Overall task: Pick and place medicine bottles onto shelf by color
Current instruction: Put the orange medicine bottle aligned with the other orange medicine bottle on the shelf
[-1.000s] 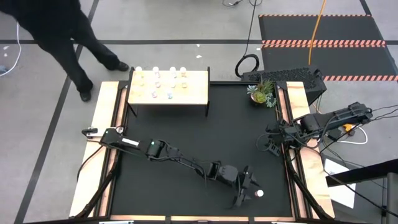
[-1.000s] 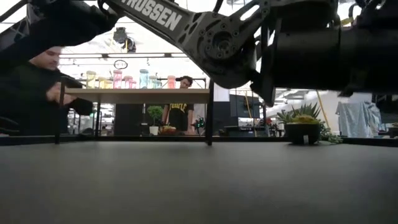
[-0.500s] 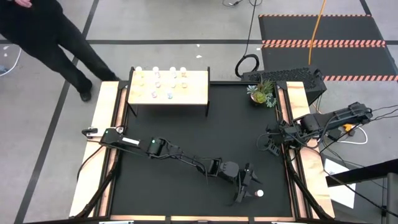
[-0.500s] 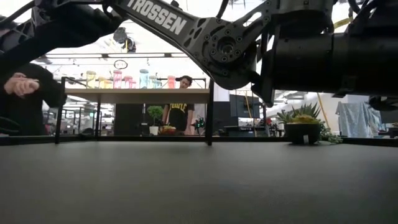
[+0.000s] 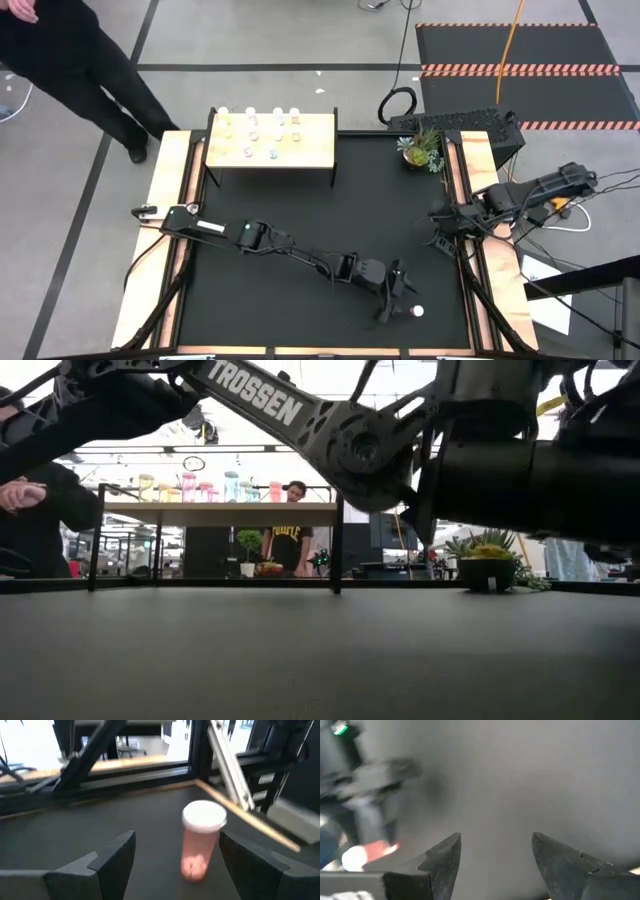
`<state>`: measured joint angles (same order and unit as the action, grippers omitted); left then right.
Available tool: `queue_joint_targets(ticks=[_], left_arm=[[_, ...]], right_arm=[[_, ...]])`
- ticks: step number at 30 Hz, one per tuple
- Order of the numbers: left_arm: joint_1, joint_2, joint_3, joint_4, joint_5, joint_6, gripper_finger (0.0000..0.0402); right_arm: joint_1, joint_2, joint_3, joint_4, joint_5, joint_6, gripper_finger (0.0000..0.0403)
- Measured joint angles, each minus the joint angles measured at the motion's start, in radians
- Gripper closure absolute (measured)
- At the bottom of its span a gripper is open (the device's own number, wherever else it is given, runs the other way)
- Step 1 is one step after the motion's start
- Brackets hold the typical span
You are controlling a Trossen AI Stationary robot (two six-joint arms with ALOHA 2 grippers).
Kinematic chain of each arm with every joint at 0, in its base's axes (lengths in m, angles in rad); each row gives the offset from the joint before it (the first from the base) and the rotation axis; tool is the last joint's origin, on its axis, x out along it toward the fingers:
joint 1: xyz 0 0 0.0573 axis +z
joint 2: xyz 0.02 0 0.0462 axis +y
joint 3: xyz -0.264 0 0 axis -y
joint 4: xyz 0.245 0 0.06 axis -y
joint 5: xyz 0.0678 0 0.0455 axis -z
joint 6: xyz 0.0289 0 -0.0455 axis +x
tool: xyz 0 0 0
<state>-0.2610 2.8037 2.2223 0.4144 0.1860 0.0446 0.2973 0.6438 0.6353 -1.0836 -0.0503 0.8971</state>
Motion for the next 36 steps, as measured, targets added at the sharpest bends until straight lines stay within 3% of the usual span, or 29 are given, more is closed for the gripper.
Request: queue_joint_targets(ticks=[8, 12, 20, 24, 36], left_arm=[[0.026, -0.169, 0.002, -0.479, -0.004, 0.17, 0.0117], [0.04, -0.24, -0.001, -0.694, -0.004, 0.216, 0.0117], [0.101, -0.378, -0.057, -0.912, -0.039, 0.155, 0.0117], [0.117, -0.454, -0.163, -0.932, -0.043, 0.117, 0.0117], [0.089, -0.794, -0.643, -0.785, -0.218, -0.069, 0.0117]], right_arm=[[0.195, -0.03, 0.031, 0.197, -0.033, 0.035, 0.0165], [0.331, 0.041, 0.026, 0.337, -0.018, 0.045, 0.0176], [0.57, 0.258, 0.024, 0.522, 0.2, -0.065, 0.0195], [0.616, 0.337, 0.024, 0.542, 0.259, -0.169, 0.0182], [0.67, 0.507, 0.024, 0.727, 0.203, -0.408, 0.0133]])
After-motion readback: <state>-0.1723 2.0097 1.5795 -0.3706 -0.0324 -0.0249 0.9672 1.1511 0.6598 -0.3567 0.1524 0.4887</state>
